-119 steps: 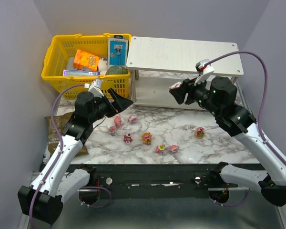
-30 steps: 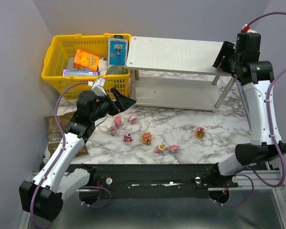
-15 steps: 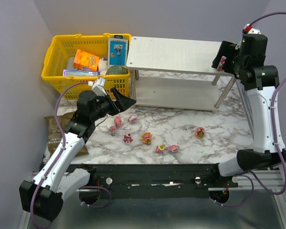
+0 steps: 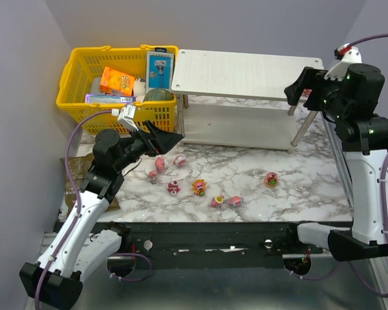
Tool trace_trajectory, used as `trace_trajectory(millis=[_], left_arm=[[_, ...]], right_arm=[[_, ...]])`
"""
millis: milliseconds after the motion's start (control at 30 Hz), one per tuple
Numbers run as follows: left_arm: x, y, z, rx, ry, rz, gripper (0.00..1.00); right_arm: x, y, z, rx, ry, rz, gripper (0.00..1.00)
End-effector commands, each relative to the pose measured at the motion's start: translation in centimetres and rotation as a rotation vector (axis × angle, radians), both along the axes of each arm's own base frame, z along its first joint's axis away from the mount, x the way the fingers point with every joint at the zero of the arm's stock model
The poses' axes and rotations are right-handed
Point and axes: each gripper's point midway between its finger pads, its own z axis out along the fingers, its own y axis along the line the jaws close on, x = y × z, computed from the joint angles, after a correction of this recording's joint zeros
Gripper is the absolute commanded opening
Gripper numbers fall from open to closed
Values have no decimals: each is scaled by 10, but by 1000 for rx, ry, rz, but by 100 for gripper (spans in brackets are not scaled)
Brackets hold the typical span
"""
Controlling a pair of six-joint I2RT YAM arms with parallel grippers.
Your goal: Place and organize the plastic toys onto the shelf
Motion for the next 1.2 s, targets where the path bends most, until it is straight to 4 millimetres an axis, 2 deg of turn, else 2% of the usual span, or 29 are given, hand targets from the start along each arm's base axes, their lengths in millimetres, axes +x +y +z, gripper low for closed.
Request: trace_trajectory(millis=[0,67,200,333,433,467,567,600,667,700,767,800,833,867,900,933,967,1000,1067,1100,1133,1167], left_arm=[[-6,0,6,-7,-42,-9,99],[-6,1,5,-6,-39,-9,99],[-4,3,0,12,-25,8,99],[5,15,-14,75,19,91,99],[11,22,-22,125,40,138,99],[17,27,-26,141,50,171,99],[24,35,-27,176,52,226,99],[25,38,-26,178,48,241,99],[28,43,-26,182,38,275,99],[30,47,-25,184,30,304,99],[31,50,-25,180,14,323,99],[32,54,-24,181,10,342,99],[32,55,-27,184,14,351,99],[32,57,-27,185,13,361,99],[32,59,-28,189,16,373,99],[33,65,-30,199,26,402,99],[32,68,-31,203,29,417,99],[31,69,-33,208,36,420,99],[31,78,-33,219,43,469,99],[30,80,-34,222,46,478,99],[29,81,-34,225,46,481,99],[28,82,-34,224,43,484,99]], right_arm=[[-17,49,0,50,-70,302,98],[-24,59,4,56,-117,353,98],[-46,78,-7,41,-137,454,98],[-64,93,-29,19,-121,514,98],[-69,96,-64,22,-39,494,98],[-71,95,-86,19,15,483,98],[-75,97,-116,32,84,460,98],[-79,101,-133,43,118,469,98],[-82,111,-145,62,126,502,97],[-89,123,-159,72,158,537,97],[-92,139,-165,77,151,576,96],[-102,156,-169,78,158,630,96],[-101,162,-181,60,178,625,96],[-102,174,-182,61,160,648,96],[-112,192,-187,63,173,695,95],[-111,198,-202,44,197,678,95],[-109,211,-201,53,170,694,95],[-121,229,-206,53,174,733,95],[-117,247,-222,20,172,711,95],[-125,259,-226,7,176,736,95],[-124,265,-232,-3,187,717,95],[-123,276,-227,2,172,721,95]])
